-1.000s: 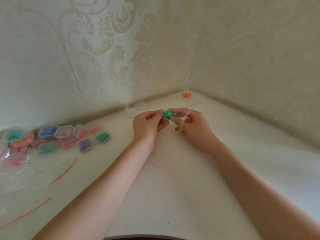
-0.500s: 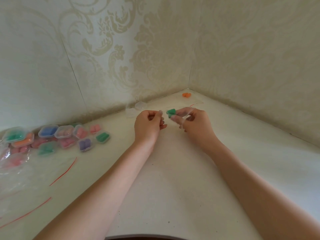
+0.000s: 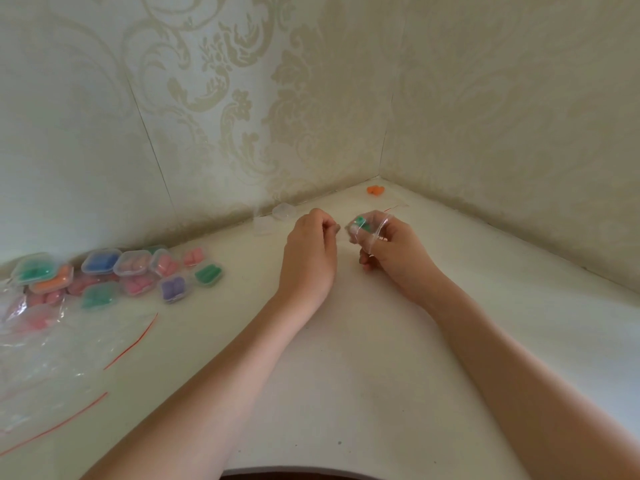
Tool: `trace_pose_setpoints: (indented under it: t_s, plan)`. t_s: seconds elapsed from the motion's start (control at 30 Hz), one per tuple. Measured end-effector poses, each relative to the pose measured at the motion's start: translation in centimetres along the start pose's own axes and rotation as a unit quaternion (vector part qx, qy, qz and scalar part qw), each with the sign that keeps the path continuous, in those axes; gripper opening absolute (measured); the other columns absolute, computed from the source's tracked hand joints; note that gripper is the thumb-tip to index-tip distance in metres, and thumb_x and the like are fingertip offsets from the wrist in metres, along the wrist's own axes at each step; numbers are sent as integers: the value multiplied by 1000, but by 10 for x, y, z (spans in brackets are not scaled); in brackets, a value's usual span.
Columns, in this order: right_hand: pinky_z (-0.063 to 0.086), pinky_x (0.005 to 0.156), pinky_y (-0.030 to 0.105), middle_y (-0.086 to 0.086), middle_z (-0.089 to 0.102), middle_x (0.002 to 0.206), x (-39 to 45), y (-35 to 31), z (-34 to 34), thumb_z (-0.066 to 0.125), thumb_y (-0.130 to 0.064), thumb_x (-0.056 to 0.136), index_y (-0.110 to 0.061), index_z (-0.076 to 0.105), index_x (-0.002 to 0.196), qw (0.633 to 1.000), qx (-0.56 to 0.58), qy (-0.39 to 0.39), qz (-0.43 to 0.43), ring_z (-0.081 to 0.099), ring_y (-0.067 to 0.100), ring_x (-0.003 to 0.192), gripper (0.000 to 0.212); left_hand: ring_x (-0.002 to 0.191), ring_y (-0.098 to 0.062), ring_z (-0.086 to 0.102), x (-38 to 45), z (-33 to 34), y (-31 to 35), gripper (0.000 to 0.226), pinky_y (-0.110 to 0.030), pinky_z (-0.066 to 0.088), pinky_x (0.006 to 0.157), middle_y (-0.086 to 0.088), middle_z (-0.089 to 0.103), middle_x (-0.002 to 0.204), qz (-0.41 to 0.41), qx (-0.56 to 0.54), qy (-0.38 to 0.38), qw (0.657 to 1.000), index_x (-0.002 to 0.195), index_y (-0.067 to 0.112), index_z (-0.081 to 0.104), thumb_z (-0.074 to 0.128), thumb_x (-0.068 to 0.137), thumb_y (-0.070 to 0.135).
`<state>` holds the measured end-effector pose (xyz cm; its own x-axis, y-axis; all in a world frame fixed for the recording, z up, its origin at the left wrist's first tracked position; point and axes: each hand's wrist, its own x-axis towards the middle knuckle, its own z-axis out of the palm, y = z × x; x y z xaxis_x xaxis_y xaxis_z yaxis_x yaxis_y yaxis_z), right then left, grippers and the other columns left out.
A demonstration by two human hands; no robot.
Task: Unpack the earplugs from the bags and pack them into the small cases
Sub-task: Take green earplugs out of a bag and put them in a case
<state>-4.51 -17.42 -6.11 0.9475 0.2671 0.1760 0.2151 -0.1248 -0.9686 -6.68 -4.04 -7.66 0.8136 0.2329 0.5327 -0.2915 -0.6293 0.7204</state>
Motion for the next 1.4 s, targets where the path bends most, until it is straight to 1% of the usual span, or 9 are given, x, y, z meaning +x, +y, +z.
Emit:
trace_pose_setpoints:
  t_s: [0.23,0.47,0.63,0.73,0.8,0.93,1.17,1.3,1.4]
  plan:
    - [39,46,21,3,57,65,-3,-9,3,57,-21,94,-13,59,87,994,-48,-90,32,44,13,46,10,83,-28,59,2,-4,-2,13,-39,48,74,-3,49,96,-78,16,39,996,90,12,43,33,97,8]
    - [32,38,19,4,62,61,-2,-5,-2,46,-6,92,-15,66,94,997,-68,10,23,40,13,38,23,79,-16,64,6,-2,0,14,-22,49,71,-2,60,87,-182,-102,-40,977,89,15,47,38,100,14]
    - [36,41,13,-2,62,63,1,1,-5,59,-10,86,-26,69,90,983,-182,32,2,44,0,38,19,90,-26,67,9,-1,4,8,-25,58,73,-9,57,77,-286,-356,-24,889,93,4,51,44,98,5]
    - [42,60,8,-7,69,83,1,3,-4,61,-7,83,-26,73,97,962,-266,28,-56,55,-4,62,26,85,-28,67,11,-5,5,6,-28,59,69,-12,52,79,-336,-423,0,842,96,2,50,45,98,3]
    - [49,76,22,-4,70,100,1,4,-4,59,-6,83,-24,72,106,946,-307,45,-94,59,7,79,32,79,-25,67,12,-8,8,6,-30,60,65,-11,49,79,-377,-486,16,788,97,2,48,42,98,0]
    - [52,70,36,-2,66,90,-4,2,2,62,-5,83,-20,71,105,921,-322,78,-206,56,15,71,28,67,-22,70,13,-13,12,11,-29,60,58,-17,50,87,-412,-534,52,737,96,5,42,36,99,-3]
    - [58,56,34,-15,63,87,-11,-4,18,56,-5,91,-21,65,94,966,-201,-5,-162,63,9,84,19,54,-14,68,6,-27,9,29,-41,57,81,-18,55,98,-322,-286,159,888,85,20,37,22,94,-3]
    - [56,49,27,-4,65,96,-14,-6,21,50,-1,93,-20,58,90,992,-77,-1,-104,68,4,85,20,61,-27,66,9,-54,6,35,-49,56,73,-23,51,98,-231,-153,219,936,77,24,32,20,86,-7]
    - [55,49,27,3,62,92,-11,-4,16,43,1,93,-13,51,88,996,-42,33,-67,67,6,67,17,75,-29,61,12,-85,6,26,-39,47,61,-17,53,99,-202,16,170,964,88,15,43,32,83,-8]
